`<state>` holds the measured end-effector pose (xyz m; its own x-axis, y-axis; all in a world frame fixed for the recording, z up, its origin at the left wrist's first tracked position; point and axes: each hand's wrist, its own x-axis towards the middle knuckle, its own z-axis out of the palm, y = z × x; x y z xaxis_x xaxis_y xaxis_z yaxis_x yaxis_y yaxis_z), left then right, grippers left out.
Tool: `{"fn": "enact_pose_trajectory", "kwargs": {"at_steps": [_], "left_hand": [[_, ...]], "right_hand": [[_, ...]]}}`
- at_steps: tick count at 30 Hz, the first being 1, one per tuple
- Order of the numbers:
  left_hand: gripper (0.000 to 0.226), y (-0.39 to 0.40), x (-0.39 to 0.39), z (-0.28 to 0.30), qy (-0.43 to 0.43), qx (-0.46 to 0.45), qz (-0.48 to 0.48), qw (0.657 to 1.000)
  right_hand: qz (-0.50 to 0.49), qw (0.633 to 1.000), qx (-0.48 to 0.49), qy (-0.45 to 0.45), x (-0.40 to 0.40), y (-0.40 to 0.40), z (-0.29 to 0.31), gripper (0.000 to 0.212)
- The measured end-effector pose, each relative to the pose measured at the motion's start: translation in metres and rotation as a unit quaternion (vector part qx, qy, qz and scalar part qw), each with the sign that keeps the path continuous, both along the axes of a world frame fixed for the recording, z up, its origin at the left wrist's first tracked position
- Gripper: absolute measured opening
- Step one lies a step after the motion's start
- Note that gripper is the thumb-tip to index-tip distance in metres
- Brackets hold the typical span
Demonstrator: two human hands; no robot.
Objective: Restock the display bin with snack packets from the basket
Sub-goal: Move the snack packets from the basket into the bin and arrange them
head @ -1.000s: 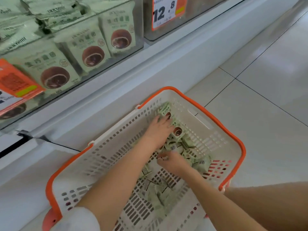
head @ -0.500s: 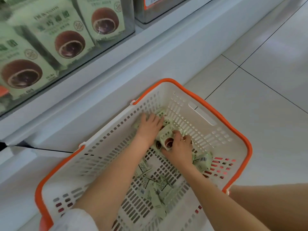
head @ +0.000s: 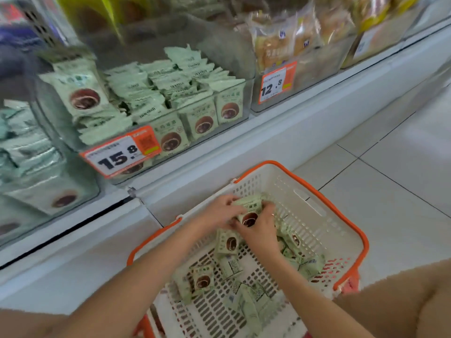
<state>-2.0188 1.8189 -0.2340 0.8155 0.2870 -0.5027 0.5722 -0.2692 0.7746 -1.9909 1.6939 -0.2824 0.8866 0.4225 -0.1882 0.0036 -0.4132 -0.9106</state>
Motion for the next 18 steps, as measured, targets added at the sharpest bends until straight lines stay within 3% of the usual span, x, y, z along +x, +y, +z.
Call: {"fn": "enact_pose_trajectory", "kwargs": {"at_steps": [2,6,8,11,14,16,18], "left_hand": [[0.031,0.010,-0.017,0.034,-0.066,0.152,0.005,0.986],[0.020,0.030,-0.060,0.116,-0.174,0.220,0.012,0.960],[0.022,0.041,-0.079,0.150,-0.236,0.270,0.019,0.933],[0.032,0.059,-0.102,0.179,-0.333,0.325,0.105,0.879],[0.036,0.080,-0.119,0.179,-0.308,0.490,0.154,0.801],[0.030,0.094,-0.125,0.170,-0.248,0.600,0.099,0.754],[0.041,0.108,-0.128,0.160,-0.230,0.649,0.036,0.724]], "right_hand": [[0.041,0.998,0.055,-0.002,-0.006,0.009,0.035,0.079],[0.142,0.978,0.123,-0.096,-0.013,0.028,0.108,0.075],[0.186,0.963,0.113,-0.161,-0.011,0.044,0.149,0.058],[0.216,0.942,0.100,-0.238,-0.002,0.074,0.209,0.040],[0.169,0.935,0.131,-0.283,0.013,0.106,0.259,0.034],[0.188,0.926,0.120,-0.304,0.020,0.133,0.280,0.030],[0.235,0.916,0.086,-0.312,0.020,0.164,0.289,0.030]]}}
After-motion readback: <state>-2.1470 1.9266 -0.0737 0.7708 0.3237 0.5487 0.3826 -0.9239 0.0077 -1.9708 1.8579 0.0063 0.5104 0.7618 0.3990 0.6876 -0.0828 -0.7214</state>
